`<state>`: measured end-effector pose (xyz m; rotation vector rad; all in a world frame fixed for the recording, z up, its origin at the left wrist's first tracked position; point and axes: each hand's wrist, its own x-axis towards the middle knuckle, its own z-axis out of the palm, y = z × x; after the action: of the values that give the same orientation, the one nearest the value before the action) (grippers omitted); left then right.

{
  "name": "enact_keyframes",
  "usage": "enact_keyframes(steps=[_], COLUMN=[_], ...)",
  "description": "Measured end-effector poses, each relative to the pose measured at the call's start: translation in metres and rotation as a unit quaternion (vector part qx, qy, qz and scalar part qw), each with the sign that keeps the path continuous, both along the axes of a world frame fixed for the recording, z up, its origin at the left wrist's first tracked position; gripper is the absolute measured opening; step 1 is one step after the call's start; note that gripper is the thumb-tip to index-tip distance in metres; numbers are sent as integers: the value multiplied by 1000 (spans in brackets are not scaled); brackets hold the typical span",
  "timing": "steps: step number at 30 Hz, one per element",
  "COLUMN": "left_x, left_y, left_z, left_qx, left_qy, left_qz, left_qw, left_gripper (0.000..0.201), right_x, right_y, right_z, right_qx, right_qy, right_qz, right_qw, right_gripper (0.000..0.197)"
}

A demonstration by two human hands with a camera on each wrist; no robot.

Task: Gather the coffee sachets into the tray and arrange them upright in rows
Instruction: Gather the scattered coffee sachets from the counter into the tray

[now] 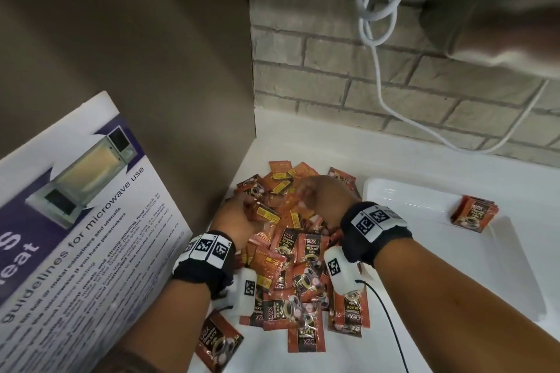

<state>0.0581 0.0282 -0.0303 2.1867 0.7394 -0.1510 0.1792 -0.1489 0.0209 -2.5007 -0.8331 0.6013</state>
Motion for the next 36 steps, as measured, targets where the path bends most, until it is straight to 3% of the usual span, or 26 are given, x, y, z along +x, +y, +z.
enact_keyframes(steps=[7,10,12,15,21,30,36], left_x=[-4,-4,-5,-7,-13,-16,-15], left_y=[0,-1,-3,-6,-6,-9,-12], left_z=[2,5,8,14,26,42,57], left_qx=[0,4,7,2,-16,-1,30], left_qy=[-17,-30,-32,-39,-71,-115,-133], left_qz=[-8,-11,-11,-15,-5,-2,-7], left_qw=[1000,999,999,999,997,993,991], left_gripper=[41,37,40,37,21,24,23], right_x=[-11,-31,-48,-63,-58,-52,-71], right_y=[-18,-26,-29,-29,-26,-40,-23], right_z=[37,37,30,11,1,18,13], right_qx=[162,63,-38,-122,-105,35,-39], right_qy=[20,40,91,77,13,58,107], right_qz=[-54,-9,10,22,-2,-92,-22], right_qw=[985,997,995,989,994,993,993], right_gripper=[12,7,20,28,24,26,48])
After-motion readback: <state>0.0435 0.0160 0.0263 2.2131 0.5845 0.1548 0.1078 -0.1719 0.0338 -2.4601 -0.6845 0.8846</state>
